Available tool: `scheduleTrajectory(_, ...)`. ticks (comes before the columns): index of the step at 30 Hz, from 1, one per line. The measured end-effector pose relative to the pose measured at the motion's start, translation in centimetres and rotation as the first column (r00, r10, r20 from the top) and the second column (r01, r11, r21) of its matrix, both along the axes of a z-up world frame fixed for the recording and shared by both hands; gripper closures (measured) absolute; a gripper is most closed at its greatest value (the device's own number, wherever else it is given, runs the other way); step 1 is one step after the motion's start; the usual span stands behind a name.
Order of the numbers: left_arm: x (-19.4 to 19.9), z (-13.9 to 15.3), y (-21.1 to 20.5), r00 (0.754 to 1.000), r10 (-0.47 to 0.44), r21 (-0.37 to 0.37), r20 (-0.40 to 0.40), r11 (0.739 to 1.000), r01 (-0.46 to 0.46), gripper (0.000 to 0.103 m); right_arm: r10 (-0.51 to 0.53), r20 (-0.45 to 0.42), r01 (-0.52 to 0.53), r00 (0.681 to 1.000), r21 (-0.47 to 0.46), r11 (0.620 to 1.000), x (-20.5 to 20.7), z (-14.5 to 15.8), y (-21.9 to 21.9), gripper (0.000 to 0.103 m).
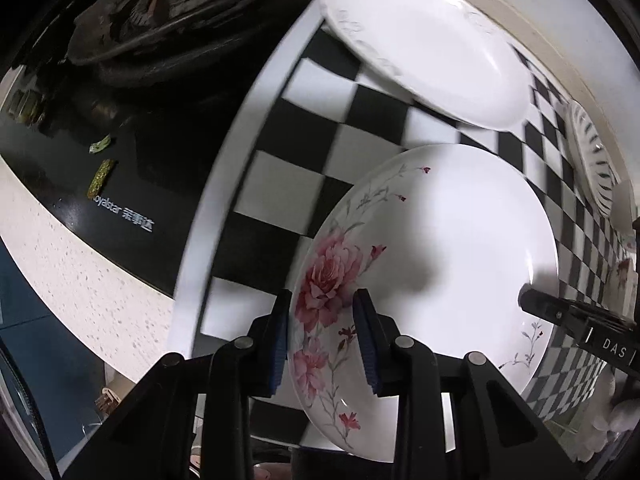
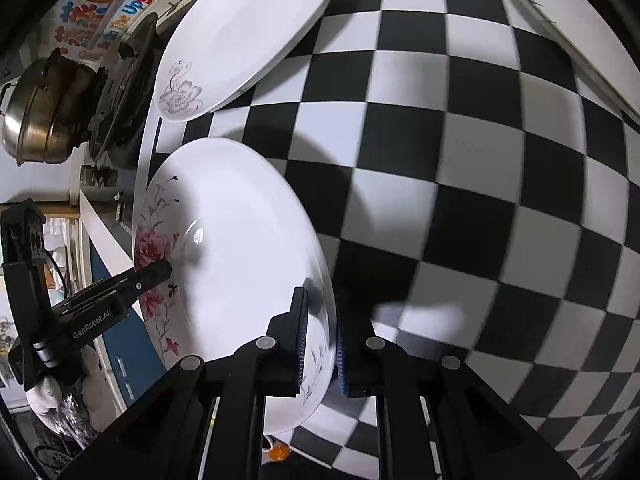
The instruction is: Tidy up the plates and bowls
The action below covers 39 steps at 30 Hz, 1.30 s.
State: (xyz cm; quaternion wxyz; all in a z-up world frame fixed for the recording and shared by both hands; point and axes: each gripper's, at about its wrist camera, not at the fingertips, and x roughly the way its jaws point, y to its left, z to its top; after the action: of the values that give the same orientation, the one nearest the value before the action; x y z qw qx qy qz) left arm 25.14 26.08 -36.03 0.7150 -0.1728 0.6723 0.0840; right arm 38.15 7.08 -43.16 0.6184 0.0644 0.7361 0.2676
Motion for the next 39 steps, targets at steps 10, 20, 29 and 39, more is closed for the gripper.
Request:
scheduleTrajectory(10,0.2,4.7,-5.8,0.991,-0.108,-0.003,0.078,0.994,0.108,0.075,-0.092,0.054,0.09,0.994,0.032,0.995,-0.2,3.8,-9.2,0.089)
scheduleTrajectory(20,4.4,4.0,-13.1,0.967,-0.236,-0.009,0.093,0.971,0.238,0.075,-0.211,0.088,0.209,0.974,0.026,0.978,-0.1,5.1,-18.7,0.089)
scheduleTrajectory(29,6.3,1.5,-17.3,0.949,-0.311,-0.01,0.049,0.95,0.312,0.075,-0.29,0.057,0.291,0.955,-0.002,0.957,-0.9,2.7,-22.5,0.089)
scheduleTrajectory(39,7.2,0.2,-18.0,0.951,-0.308,-0.004,0.009,0.952,0.308,0.075,-0.288,0.021,0.289,0.957,-0.013,0.957,-0.9,0.9,-22.9,0.09)
